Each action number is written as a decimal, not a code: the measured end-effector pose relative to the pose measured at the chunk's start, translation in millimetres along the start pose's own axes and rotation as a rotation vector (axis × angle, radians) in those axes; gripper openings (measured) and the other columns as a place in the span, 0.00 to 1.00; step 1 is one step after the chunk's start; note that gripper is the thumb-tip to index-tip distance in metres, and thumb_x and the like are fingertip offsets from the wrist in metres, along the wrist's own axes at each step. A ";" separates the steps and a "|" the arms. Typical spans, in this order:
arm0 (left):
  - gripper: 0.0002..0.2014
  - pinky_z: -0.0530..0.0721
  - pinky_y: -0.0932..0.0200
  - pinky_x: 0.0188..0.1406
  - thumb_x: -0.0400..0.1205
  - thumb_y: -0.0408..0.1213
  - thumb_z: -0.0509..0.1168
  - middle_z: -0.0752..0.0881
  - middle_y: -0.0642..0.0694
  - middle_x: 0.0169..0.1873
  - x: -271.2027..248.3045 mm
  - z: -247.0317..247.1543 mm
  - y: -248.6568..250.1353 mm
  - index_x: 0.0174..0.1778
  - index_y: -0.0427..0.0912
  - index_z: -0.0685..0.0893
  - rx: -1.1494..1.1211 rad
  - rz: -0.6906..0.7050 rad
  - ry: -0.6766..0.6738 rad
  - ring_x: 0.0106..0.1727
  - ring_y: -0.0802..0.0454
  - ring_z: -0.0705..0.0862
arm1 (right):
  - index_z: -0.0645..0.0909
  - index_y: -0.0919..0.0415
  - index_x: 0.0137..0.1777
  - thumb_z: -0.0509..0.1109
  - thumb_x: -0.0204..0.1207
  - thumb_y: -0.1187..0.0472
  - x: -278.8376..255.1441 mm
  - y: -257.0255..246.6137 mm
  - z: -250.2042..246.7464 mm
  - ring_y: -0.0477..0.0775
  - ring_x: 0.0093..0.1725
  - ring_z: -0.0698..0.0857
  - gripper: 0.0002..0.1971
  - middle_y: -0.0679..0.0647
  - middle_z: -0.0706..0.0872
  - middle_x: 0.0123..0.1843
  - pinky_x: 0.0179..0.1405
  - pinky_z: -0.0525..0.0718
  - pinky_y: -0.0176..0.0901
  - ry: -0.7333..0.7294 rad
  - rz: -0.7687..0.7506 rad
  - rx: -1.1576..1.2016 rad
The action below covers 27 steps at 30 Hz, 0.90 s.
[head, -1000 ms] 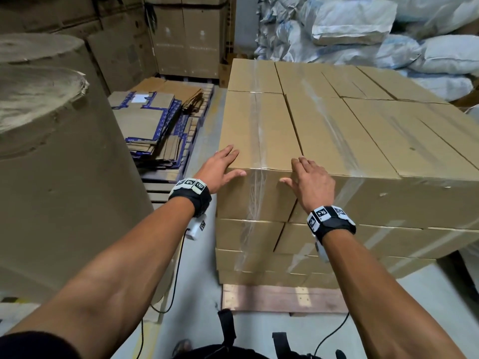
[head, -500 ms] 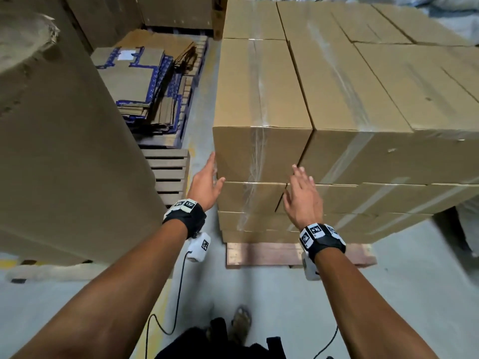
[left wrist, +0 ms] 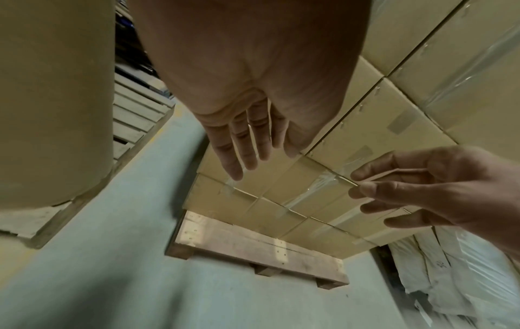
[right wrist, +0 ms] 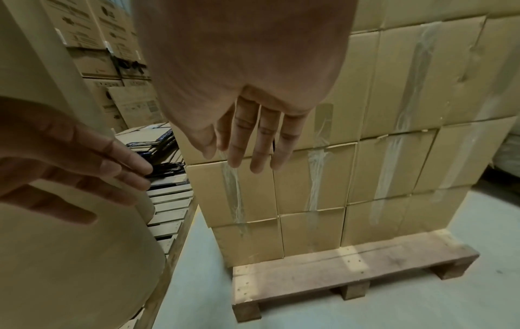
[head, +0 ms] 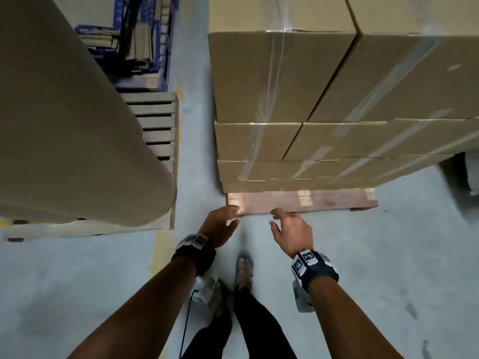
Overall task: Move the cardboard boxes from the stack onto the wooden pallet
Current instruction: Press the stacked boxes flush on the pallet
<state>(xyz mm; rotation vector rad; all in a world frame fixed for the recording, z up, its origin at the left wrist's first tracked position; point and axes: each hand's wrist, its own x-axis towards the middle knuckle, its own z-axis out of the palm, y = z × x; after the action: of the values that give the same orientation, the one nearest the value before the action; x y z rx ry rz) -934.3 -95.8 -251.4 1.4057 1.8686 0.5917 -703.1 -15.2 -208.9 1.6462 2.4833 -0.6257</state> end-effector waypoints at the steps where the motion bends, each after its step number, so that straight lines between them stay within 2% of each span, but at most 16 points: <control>1: 0.20 0.83 0.62 0.62 0.85 0.40 0.69 0.90 0.41 0.66 -2.0 8.4 -5.0 0.73 0.38 0.85 -0.014 -0.015 -0.007 0.60 0.43 0.92 | 0.79 0.45 0.71 0.67 0.87 0.49 -0.9 3.2 7.8 0.57 0.60 0.89 0.14 0.42 0.91 0.63 0.45 0.81 0.47 -0.007 0.010 0.018; 5: 0.18 0.78 0.69 0.59 0.87 0.35 0.71 0.89 0.45 0.66 6.6 35.9 -20.3 0.74 0.41 0.84 -0.059 -0.096 -0.005 0.59 0.49 0.91 | 0.80 0.45 0.71 0.68 0.86 0.48 6.8 23.1 38.9 0.56 0.62 0.89 0.15 0.41 0.91 0.63 0.48 0.82 0.49 -0.023 0.050 0.097; 9: 0.18 0.78 0.70 0.61 0.86 0.34 0.72 0.90 0.46 0.65 37.3 67.4 -43.1 0.72 0.41 0.85 -0.096 -0.154 0.086 0.59 0.50 0.92 | 0.81 0.43 0.69 0.69 0.86 0.47 37.2 50.1 81.7 0.55 0.60 0.89 0.14 0.39 0.91 0.63 0.49 0.83 0.50 -0.012 0.062 0.172; 12: 0.16 0.79 0.70 0.60 0.85 0.33 0.72 0.91 0.45 0.63 69.9 101.8 -74.5 0.70 0.41 0.86 -0.135 -0.190 0.160 0.56 0.53 0.91 | 0.81 0.42 0.67 0.71 0.85 0.46 73.2 73.6 127.6 0.53 0.57 0.90 0.12 0.39 0.90 0.61 0.49 0.85 0.50 0.028 0.042 0.240; 18: 0.16 0.85 0.61 0.62 0.85 0.33 0.71 0.92 0.46 0.60 148.8 184.0 -160.9 0.69 0.42 0.86 -0.180 -0.205 0.239 0.55 0.51 0.92 | 0.84 0.45 0.64 0.71 0.84 0.47 161.5 121.0 233.2 0.52 0.53 0.91 0.11 0.42 0.92 0.57 0.47 0.90 0.52 0.186 -0.050 0.318; 19: 0.16 0.87 0.61 0.59 0.85 0.32 0.70 0.91 0.46 0.60 161.2 196.7 -176.9 0.69 0.41 0.86 -0.182 -0.212 0.252 0.56 0.52 0.91 | 0.85 0.45 0.63 0.71 0.84 0.46 177.1 127.3 250.2 0.53 0.53 0.91 0.11 0.42 0.92 0.57 0.47 0.90 0.52 0.214 -0.068 0.331; 21: 0.16 0.87 0.72 0.47 0.86 0.30 0.69 0.89 0.45 0.61 186.2 220.3 -209.1 0.71 0.39 0.85 -0.180 -0.204 0.280 0.57 0.52 0.89 | 0.85 0.45 0.62 0.69 0.84 0.43 210.2 139.6 282.8 0.55 0.54 0.92 0.13 0.43 0.93 0.56 0.49 0.90 0.54 0.267 -0.078 0.343; 23: 0.17 0.79 0.82 0.51 0.87 0.31 0.69 0.89 0.45 0.63 211.7 244.2 -241.9 0.72 0.39 0.85 -0.134 -0.174 0.333 0.58 0.53 0.88 | 0.86 0.46 0.61 0.69 0.84 0.41 242.9 150.9 315.3 0.58 0.53 0.92 0.14 0.45 0.94 0.55 0.48 0.89 0.55 0.320 -0.071 0.327; 24: 0.17 0.76 0.82 0.55 0.86 0.32 0.69 0.89 0.45 0.65 223.7 252.9 -257.0 0.72 0.40 0.85 -0.132 -0.162 0.354 0.59 0.54 0.88 | 0.87 0.47 0.61 0.69 0.84 0.41 258.4 155.6 329.4 0.59 0.53 0.91 0.15 0.47 0.94 0.55 0.48 0.89 0.55 0.350 -0.072 0.322; 27: 0.18 0.81 0.59 0.69 0.86 0.35 0.70 0.89 0.44 0.64 255.0 272.2 -297.1 0.72 0.40 0.85 -0.144 -0.127 0.464 0.60 0.51 0.89 | 0.86 0.49 0.62 0.66 0.85 0.38 300.2 167.6 363.4 0.60 0.53 0.92 0.18 0.49 0.95 0.55 0.52 0.90 0.55 0.459 -0.061 0.382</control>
<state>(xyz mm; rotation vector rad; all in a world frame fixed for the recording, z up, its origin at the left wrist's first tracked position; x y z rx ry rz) -950.3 41.7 -707.8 1.1093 2.2005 1.0336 -727.7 158.1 -677.5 2.0526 2.8775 -0.8579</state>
